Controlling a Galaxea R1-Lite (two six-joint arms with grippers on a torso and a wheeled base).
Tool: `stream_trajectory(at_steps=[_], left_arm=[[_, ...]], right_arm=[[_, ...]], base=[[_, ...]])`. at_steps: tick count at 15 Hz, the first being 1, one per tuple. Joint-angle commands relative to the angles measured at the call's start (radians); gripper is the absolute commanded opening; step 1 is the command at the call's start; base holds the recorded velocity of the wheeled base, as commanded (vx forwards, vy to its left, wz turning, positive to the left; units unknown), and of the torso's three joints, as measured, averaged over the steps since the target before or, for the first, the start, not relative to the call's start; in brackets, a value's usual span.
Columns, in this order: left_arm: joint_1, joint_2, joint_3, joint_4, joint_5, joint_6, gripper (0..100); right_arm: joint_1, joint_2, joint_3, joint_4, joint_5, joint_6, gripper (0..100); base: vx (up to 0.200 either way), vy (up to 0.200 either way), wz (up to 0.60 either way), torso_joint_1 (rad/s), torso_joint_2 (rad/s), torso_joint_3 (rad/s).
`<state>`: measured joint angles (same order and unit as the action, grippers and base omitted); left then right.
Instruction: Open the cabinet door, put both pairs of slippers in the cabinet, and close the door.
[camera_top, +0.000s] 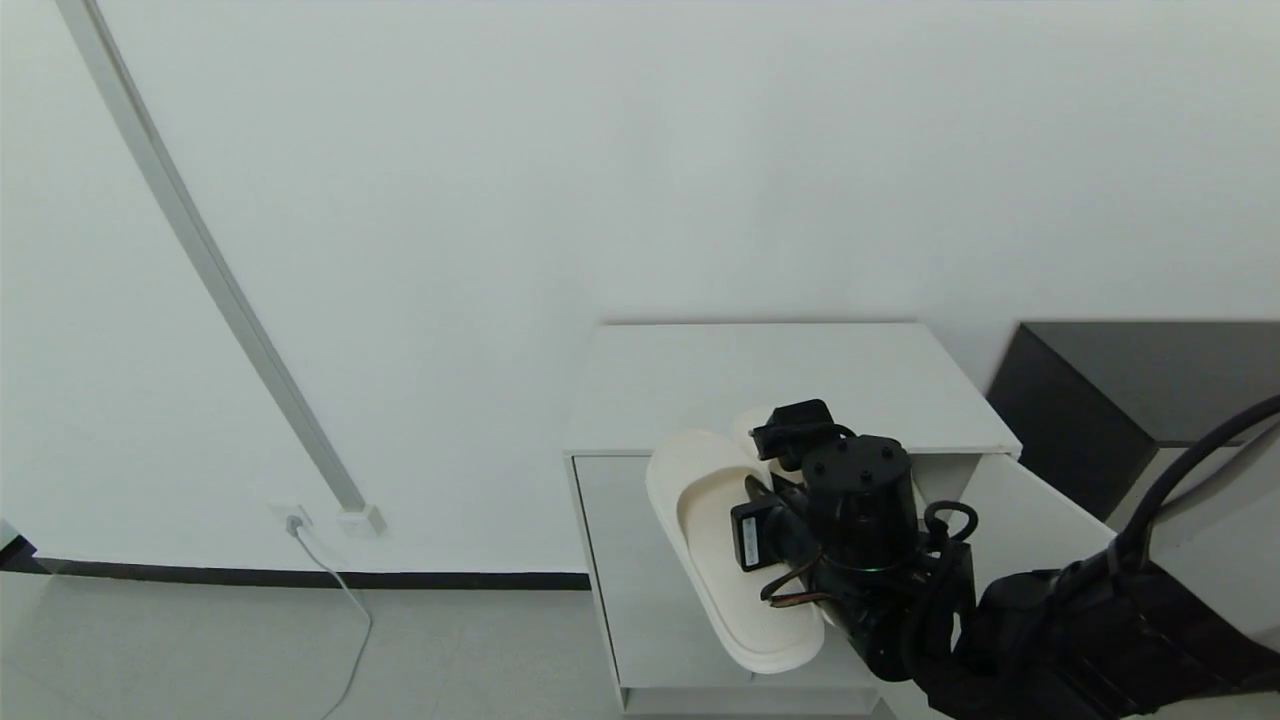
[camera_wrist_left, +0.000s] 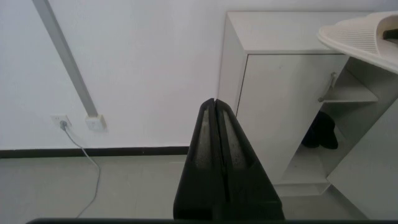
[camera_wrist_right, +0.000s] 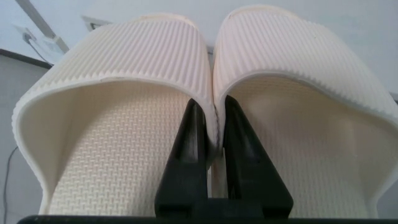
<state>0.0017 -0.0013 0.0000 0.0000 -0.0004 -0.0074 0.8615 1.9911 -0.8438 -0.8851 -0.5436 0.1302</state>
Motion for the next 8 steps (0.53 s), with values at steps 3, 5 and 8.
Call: stream_trajectory(at_steps=[3, 5, 8], left_arm=[[0.0, 0.001, 0.0, 0.0, 0.0, 0.0, 0], [0.0, 0.001, 0.0, 0.0, 0.0, 0.0, 0], [0.0, 0.001, 0.0, 0.0, 0.0, 0.0, 0]], right_arm=[[0.001, 0.002, 0.0, 0.0, -0.001, -0.001, 0], [0.001, 0.002, 0.003, 0.0, -0.001, -0.001, 0], [0.001, 0.003, 0.008, 0.0, 0.001, -0.001, 0]], base=[[0.0, 0.0, 0.0, 0.0, 0.0, 0.0], [0.0, 0.0, 0.0, 0.0, 0.0, 0.0], [0.0, 0.0, 0.0, 0.0, 0.0, 0.0]])
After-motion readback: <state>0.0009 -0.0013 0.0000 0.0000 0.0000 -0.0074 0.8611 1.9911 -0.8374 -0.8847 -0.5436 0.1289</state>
